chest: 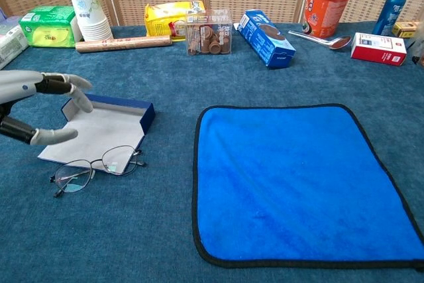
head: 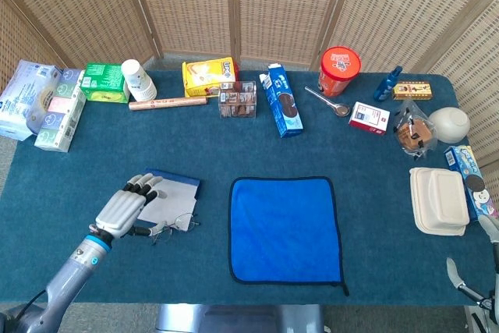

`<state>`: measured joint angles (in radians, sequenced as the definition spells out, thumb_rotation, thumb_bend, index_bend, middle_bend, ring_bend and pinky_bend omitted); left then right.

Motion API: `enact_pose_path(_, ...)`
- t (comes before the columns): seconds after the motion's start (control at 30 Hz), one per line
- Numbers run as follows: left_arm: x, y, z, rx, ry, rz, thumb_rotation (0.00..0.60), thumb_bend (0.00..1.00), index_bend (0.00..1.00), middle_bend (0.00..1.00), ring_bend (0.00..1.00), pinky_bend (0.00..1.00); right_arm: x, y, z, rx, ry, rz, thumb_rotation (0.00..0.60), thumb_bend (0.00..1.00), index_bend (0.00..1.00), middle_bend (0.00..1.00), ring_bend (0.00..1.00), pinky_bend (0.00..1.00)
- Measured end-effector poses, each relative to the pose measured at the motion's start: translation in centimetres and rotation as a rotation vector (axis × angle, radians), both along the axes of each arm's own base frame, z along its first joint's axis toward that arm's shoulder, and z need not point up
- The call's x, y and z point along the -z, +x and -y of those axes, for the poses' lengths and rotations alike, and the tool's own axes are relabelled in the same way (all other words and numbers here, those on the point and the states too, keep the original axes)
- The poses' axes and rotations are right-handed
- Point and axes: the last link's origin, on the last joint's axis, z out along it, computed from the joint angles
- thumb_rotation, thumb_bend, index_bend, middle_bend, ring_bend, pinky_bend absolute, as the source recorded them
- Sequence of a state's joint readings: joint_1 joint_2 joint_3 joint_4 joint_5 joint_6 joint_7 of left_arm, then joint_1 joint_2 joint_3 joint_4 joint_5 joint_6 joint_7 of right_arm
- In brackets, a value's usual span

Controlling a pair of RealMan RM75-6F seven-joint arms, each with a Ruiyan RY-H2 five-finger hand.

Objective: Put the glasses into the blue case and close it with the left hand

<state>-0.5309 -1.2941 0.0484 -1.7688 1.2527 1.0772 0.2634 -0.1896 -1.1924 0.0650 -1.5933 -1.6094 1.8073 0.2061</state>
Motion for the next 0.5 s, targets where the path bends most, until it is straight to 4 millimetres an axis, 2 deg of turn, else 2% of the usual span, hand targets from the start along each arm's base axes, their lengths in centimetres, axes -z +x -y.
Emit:
enact_pose_path(0.23, 0.5, -0.3, 1.8, 0.011, -0.026, -0.059, 0.292, 0.27, 0.28, 0.06, 0.00, 0.02, 0.1, -0.1, 0.0, -0.002, 0.002, 0.005, 0.399, 0.34, 0.12, 0.13, 0.00, 0.04)
enact_pose_path(0.37, 1.1, -0.6, 1.3, -0.017, -0.029, -0.062, 0.296, 0.27, 0.28, 0.05, 0.00, 0.02, 0.0, -0.2, 0.0, -0.002, 0.001, 0.005, 0.400, 0.34, 0.12, 0.13, 0.00, 0.04)
enact_pose_path(0.5, 1.8, -0.4, -0.4, -0.029, -0.019, -0.063, 0.296, 0.27, 0.27, 0.04, 0.00, 0.02, -0.1, -0.3, -0.2, 0.003, -0.002, 0.008, 0.402, 0.34, 0.12, 0.13, 0.00, 0.04)
